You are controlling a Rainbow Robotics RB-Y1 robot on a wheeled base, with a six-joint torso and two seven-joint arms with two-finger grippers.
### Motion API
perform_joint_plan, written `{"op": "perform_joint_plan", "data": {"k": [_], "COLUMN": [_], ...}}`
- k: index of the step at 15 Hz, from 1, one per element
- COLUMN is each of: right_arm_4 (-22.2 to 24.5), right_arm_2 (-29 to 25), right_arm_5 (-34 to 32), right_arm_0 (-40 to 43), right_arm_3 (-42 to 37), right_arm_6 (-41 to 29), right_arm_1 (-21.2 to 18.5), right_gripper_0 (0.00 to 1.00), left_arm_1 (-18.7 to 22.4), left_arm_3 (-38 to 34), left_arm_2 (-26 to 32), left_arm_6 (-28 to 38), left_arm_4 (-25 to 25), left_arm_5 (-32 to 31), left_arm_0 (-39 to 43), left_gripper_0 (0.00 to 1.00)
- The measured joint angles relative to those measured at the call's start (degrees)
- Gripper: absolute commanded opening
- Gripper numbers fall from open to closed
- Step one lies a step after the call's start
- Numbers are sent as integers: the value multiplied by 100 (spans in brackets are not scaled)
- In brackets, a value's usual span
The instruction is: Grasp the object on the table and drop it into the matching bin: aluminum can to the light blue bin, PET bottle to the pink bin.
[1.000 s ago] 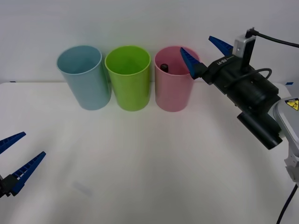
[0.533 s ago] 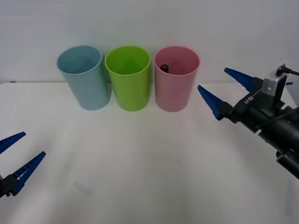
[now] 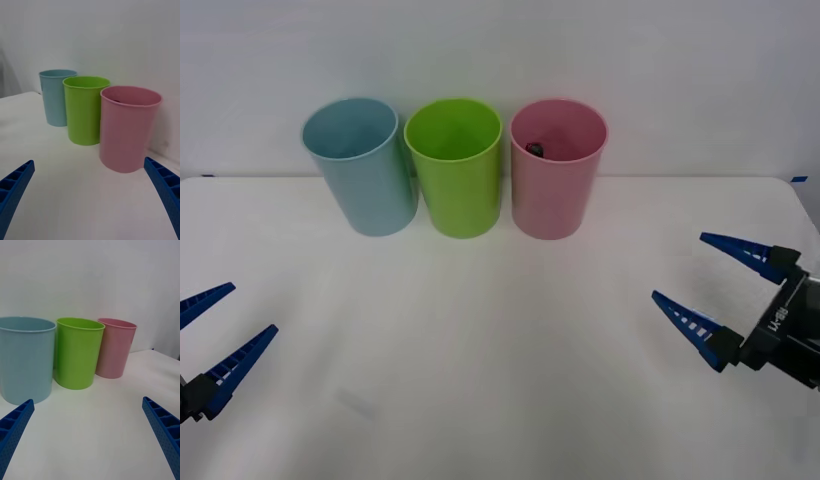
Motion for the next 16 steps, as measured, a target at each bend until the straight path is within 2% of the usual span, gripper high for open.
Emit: {"op": "perform_joint_plan", "data": {"k": [4,9,13,16], "right_arm_4": [-225,-409,-622,-735], "right_arm_2": [-410,-671,-774,-942], "right_arm_5": [-905,-1836,-2313,-2387], "right_arm_0": [421,409,302,274], "right_arm_3": [648,1709,2393,2523], "right_arm_6": [553,809,1012,1087], "right_arm_1": [0,13,16,16], "right_gripper_0": [100,100,100,100], "left_arm_1": [0,0,0,0], "left_arm_3": [0,0,0,0], "left_arm_2": [0,0,0,0], "left_arm_6": [0,0,0,0], "left_arm_4": [0,0,0,0], "left_arm_5": [0,0,0,0], "left_arm_0": [0,0,0,0], "left_gripper_0": [100,100,100,100]}}
